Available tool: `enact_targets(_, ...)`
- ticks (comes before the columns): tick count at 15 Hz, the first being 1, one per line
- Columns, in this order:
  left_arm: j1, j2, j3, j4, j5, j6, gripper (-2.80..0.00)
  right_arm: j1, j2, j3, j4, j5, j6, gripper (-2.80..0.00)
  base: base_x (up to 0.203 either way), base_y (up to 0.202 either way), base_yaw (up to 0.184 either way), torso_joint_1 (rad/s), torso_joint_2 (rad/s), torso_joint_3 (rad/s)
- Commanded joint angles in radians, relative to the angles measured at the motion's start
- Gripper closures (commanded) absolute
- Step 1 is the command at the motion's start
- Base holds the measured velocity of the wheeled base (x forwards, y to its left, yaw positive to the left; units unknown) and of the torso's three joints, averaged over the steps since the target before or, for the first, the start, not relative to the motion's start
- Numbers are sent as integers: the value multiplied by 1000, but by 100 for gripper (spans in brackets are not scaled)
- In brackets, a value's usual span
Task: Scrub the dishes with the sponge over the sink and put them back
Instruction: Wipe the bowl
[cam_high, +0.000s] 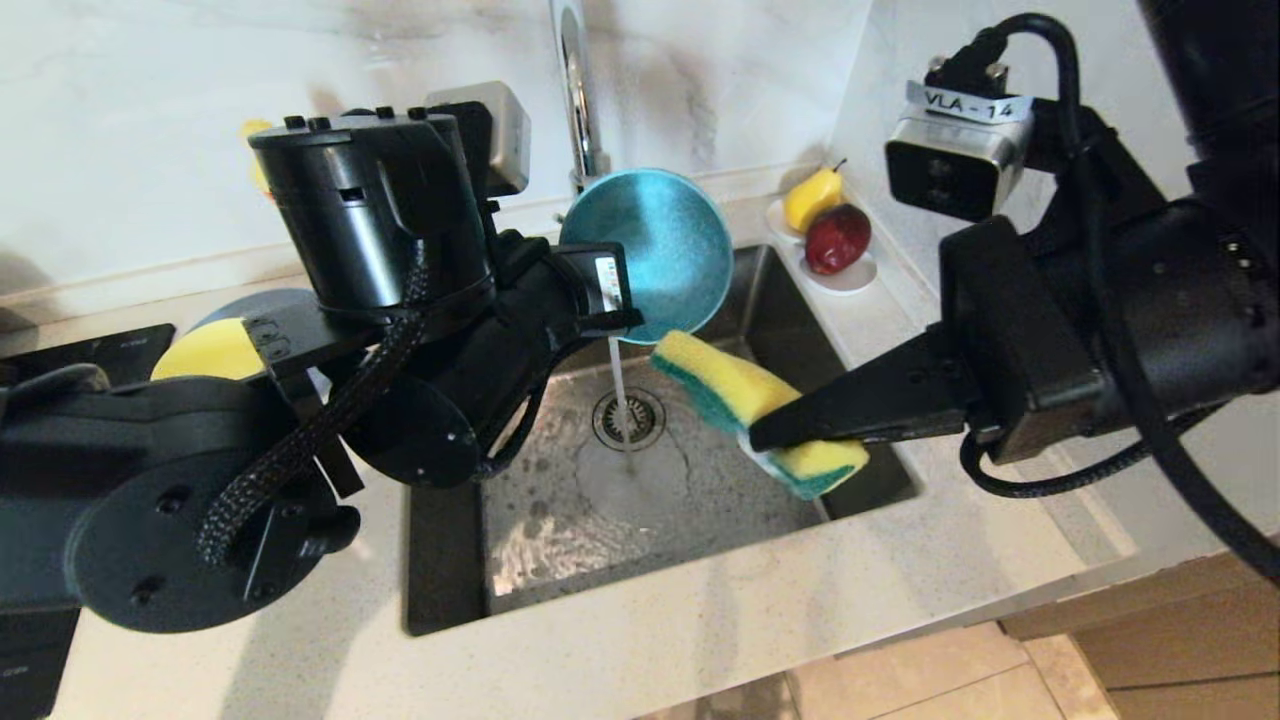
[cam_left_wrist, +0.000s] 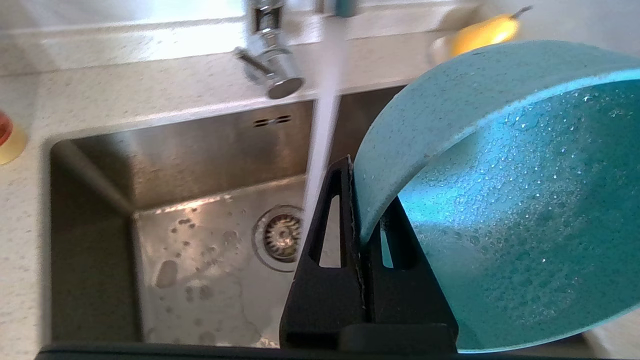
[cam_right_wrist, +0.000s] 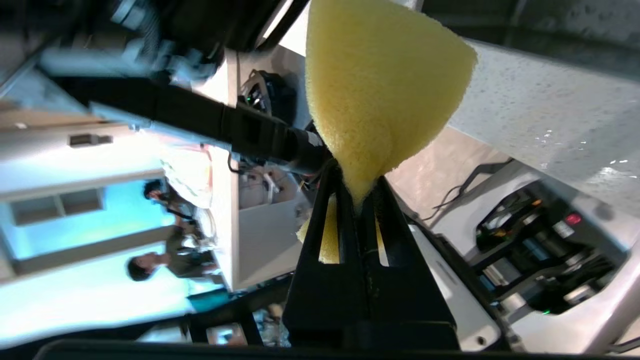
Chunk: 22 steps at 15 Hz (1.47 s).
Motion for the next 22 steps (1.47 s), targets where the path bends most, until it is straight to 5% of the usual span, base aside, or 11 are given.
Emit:
enact_targets(1, -24, -3, 15, -13, 6, -5, 0, 2, 59, -30, -1, 3, 27, 0, 0, 0, 0, 0, 0, 0)
enact_targets(22, -54, -50, 113, -81, 4, -23, 0, -91, 97, -145, -5, 5, 77, 0, 0, 0, 0, 0, 0, 0)
